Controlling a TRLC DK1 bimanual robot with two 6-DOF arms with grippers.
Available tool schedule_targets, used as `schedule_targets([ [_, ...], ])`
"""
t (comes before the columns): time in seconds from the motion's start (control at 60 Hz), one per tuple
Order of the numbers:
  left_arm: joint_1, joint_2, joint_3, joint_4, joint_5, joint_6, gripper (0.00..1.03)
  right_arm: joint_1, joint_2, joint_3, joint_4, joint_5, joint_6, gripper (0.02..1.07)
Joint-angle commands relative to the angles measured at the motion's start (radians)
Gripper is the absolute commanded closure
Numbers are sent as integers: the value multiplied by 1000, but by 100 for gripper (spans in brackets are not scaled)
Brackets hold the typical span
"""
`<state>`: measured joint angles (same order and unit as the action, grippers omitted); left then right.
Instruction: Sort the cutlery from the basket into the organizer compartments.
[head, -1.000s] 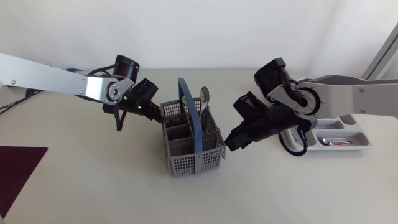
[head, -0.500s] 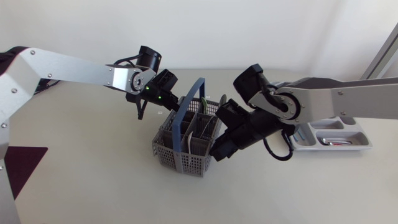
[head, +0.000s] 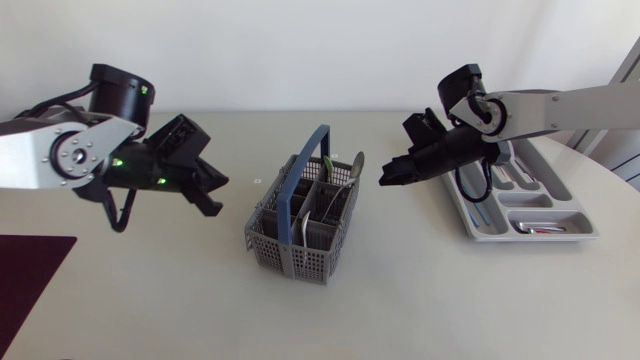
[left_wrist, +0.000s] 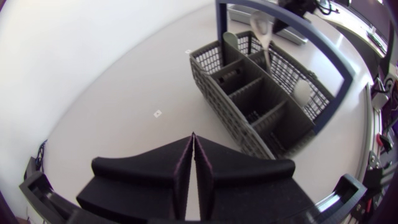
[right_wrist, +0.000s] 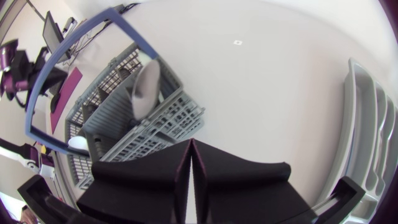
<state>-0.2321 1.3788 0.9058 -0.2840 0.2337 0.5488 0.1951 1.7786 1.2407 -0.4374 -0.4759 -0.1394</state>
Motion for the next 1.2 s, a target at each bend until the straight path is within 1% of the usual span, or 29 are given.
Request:
schedule_targets([
  [0.0, -15, -112, -84, -46, 27, 59, 98, -17, 84, 82, 11, -20, 49, 101],
  [0.067, -26, -173, -125, -83, 50, 76, 98, -26, 145, 144, 8, -50, 69, 101],
  [0.1, -30, -188, -136, -96, 58, 85, 100, -28, 168, 169, 9, -66, 78, 101],
  [0.15, -50, -227, -170, -136, 73, 112, 100, -26, 199, 204, 9, -81, 89, 101],
  [0.25, -102, -247, -217, -167, 90, 126, 100, -19, 245, 266, 5, -90, 118, 101],
  [0.333, -131, -238, -245, -165, 104, 131, 100, -13, 272, 302, -9, -99, 130, 101],
  [0.383, -151, -208, -255, -152, 105, 128, 100, -8, 288, 322, -12, -107, 138, 101],
  [0.433, -159, -161, -262, -109, 105, 123, 100, -2, 309, 345, -18, -112, 144, 101],
  [0.583, -158, -50, -251, -12, 105, 112, 100, 7, 346, 375, -44, -142, 149, 101],
  [0.65, -158, -7, -239, 39, 105, 99, 100, 7, 347, 368, -47, -148, 147, 101],
  [0.733, -154, 37, -216, 92, 105, 79, 100, 4, 337, 353, -67, -182, 138, 101],
  [1.017, -141, 124, -137, 143, 105, 40, 100, -2, 255, 240, -69, -219, 109, 101],
  [1.183, -115, 167, -87, 169, 105, 31, 100, -5, 203, 164, -63, -231, 98, 101],
])
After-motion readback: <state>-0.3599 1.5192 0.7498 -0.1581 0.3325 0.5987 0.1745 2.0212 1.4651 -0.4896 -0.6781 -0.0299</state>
